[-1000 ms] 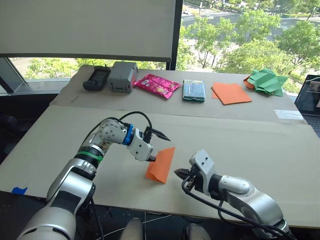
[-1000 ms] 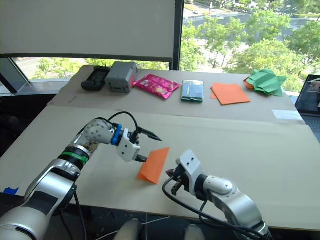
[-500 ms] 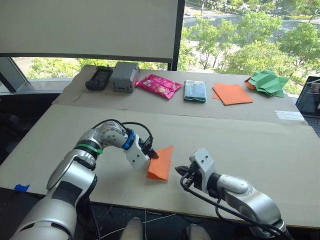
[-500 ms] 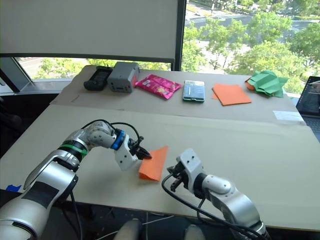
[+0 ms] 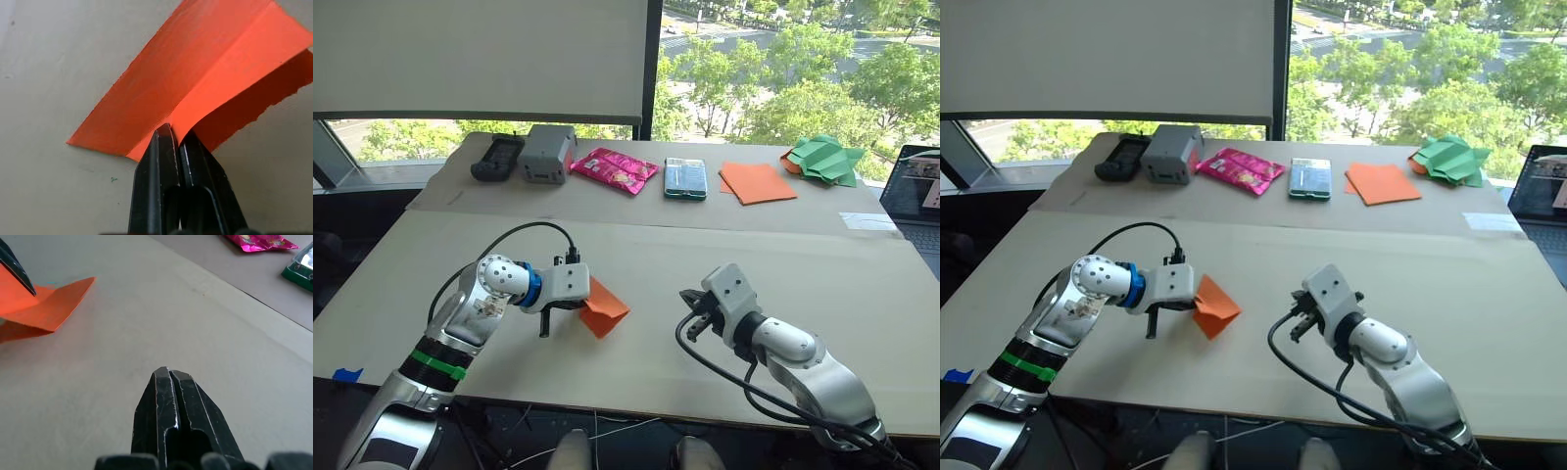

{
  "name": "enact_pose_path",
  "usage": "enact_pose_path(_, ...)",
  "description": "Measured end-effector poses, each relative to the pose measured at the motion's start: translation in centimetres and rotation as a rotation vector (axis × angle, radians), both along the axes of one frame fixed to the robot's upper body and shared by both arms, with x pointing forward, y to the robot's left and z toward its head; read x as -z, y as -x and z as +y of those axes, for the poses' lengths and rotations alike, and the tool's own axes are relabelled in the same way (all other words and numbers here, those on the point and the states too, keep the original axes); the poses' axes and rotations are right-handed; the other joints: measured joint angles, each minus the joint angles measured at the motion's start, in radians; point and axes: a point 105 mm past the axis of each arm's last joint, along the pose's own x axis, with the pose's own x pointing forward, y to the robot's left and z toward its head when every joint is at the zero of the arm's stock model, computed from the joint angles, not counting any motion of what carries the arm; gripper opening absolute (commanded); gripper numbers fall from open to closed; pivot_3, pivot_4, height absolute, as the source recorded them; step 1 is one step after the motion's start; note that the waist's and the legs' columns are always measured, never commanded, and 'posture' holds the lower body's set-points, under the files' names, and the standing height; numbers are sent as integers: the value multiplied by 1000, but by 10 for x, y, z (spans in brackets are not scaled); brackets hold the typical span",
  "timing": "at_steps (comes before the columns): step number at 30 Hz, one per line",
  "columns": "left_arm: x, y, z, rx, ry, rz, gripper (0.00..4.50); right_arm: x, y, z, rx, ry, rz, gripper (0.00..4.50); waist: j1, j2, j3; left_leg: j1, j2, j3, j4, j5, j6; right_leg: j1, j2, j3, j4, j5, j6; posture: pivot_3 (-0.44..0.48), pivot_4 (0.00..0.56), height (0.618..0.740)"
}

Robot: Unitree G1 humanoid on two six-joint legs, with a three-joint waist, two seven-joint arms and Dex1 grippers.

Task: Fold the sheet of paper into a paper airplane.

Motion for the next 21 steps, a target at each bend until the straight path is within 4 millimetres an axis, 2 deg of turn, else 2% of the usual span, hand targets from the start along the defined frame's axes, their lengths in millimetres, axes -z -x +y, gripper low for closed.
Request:
enact_pose_path(2,-1,3,-7,-73,35,19,63,-2,6,8,-53,25,-29,0,-5,-1,0,0,-1,0,1,0,0,0,-1,0,-1,0,0,0,150,702)
enact_pose_path(3,0,3,-9,-100,45,27,305,-4,8,11,-73,31,-41,0,-6,-1,1,0,-1,0,1,0,0,0,-1,0,-1,0,0,0,150,702)
enact_pose_path(8,18,13,-12,-148,26,93,1891,-8,14,23,-174,63,-88,1631,-14,-2,1,1,-1,-1,1,5,8,0,0,0,1,0,1,0,150,702)
enact_pose_path(11,20,15,-14,-161,39,113,2885,-6,19,29,-237,85,-96,2654,-14,-2,1,1,-1,-1,1,5,8,0,0,0,1,0,1,0,150,702)
enact_pose_path(13,14,17,-17,-163,84,136,2891,-6,21,30,-267,108,-108,3331,-13,-3,1,1,-1,-1,1,5,8,1,0,0,0,0,1,0,150,702)
enact_pose_path(16,-8,14,-16,-154,149,113,2891,-5,24,35,-326,138,-124,4394,-13,-5,2,1,-1,-1,1,4,7,0,0,0,0,0,1,0,150,702)
enact_pose_path(19,-22,21,2,-129,140,109,2891,0,28,43,-380,157,-131,4470,-21,-5,2,2,-1,-1,0,2,3,0,0,1,1,0,1,0,150,702)
enact_pose_path(21,-20,30,20,-107,94,127,2891,5,26,48,-396,169,-138,4470,-26,-4,2,5,-1,-1,0,2,3,0,0,1,1,0,0,0,150,702)
